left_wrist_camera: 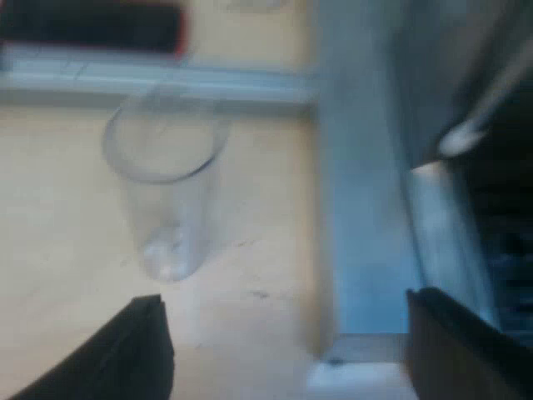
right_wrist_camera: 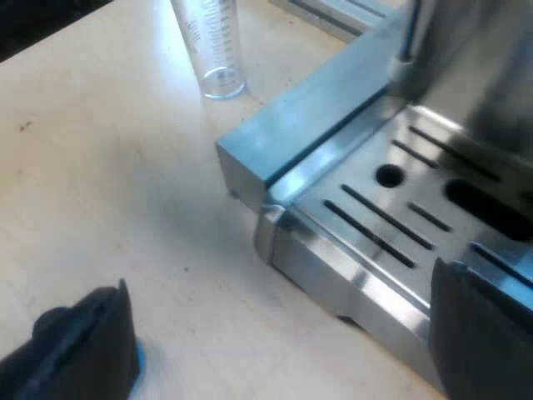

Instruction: Pour the beans into the coffee machine

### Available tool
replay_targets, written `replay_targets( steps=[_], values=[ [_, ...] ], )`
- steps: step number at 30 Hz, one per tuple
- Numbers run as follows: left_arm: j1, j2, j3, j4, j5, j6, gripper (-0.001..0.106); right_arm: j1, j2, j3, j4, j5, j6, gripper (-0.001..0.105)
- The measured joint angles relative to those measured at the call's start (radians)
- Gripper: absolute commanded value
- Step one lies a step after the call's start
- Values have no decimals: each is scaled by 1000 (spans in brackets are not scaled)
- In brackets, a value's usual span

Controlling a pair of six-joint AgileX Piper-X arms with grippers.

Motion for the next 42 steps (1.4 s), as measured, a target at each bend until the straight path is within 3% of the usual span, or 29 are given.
replay_targets(
  steps=[6,10,13,18,20,28,30,34,40,42],
  values=[
    [-100,-67,-94,128,3,-3,63,0,-169,0,177,46,4,74],
    [-160,-80,-247,218,3,-7,63,0,-345,0,299,70,38,74],
    [-170,-80,-336,231,3,-7,63,-4,-472,0,366,139,37,74],
    [-171,-80,-420,229,7,-10,63,-129,-584,0,481,132,53,74],
    [-171,-83,-426,229,7,-11,63,-219,-600,0,524,97,53,74],
    [-175,-83,-425,233,45,-13,63,-695,-608,0,741,-222,38,74],
    [-177,-83,-425,233,46,-13,63,-731,-608,0,751,-235,26,74],
    [-218,-83,-425,233,48,-11,63,-990,-625,0,802,-272,-92,74],
    [-265,-99,-425,238,28,-7,63,-1073,-694,2,814,-266,-111,74],
    [-266,-158,-425,247,-30,-2,63,-1073,-741,2,814,-267,-113,74]
  ],
)
